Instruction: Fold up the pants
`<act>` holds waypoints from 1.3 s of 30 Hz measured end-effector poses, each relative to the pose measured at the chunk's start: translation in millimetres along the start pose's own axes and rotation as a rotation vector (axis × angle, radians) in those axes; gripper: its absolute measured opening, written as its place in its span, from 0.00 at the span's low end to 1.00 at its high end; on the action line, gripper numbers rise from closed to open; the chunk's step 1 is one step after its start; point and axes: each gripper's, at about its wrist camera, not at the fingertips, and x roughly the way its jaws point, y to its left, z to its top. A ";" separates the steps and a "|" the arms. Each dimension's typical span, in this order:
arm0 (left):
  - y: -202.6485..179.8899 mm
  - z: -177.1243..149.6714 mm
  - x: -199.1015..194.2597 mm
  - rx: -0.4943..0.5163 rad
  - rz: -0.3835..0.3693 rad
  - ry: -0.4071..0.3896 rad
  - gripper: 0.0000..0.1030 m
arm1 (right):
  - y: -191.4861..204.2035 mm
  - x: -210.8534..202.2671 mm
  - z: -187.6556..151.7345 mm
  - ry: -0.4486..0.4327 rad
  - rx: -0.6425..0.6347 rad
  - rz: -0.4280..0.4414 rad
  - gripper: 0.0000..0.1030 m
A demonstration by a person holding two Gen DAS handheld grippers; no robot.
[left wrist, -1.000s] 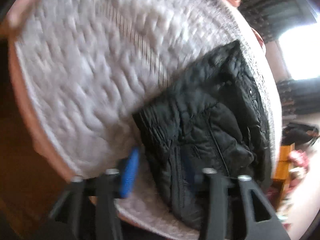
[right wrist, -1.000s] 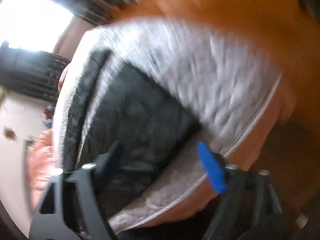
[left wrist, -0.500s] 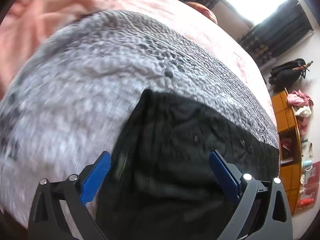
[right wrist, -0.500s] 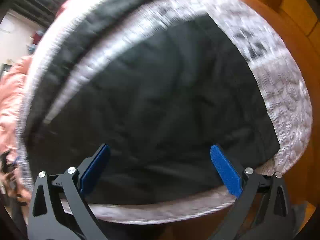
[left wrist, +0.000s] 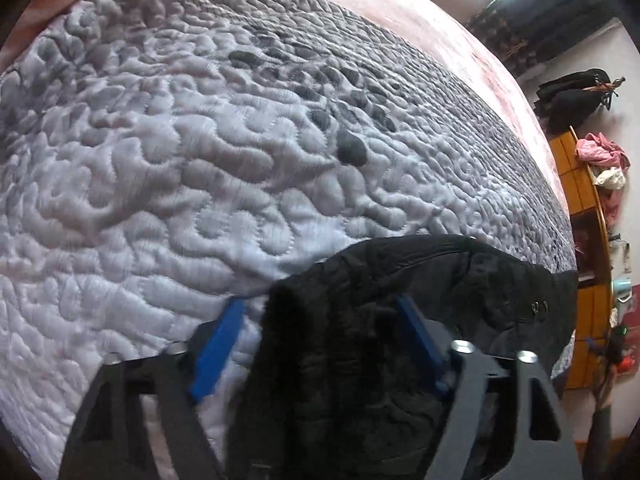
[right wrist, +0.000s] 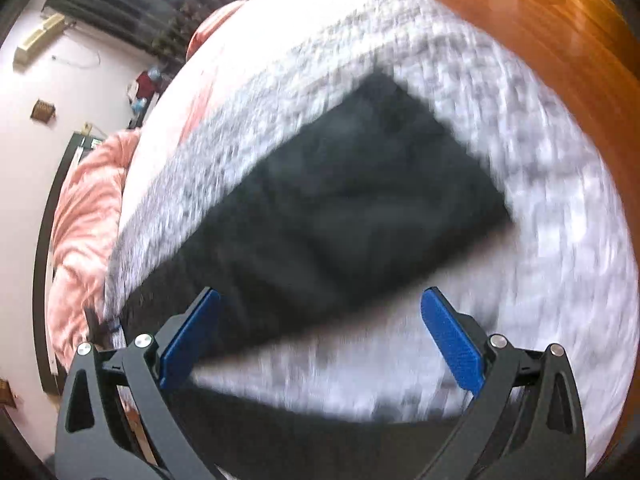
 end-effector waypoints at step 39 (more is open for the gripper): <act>-39.7 -18.5 -80.7 -0.029 0.018 -0.211 0.16 | 19.9 -21.2 90.8 -0.089 -0.219 -0.050 0.08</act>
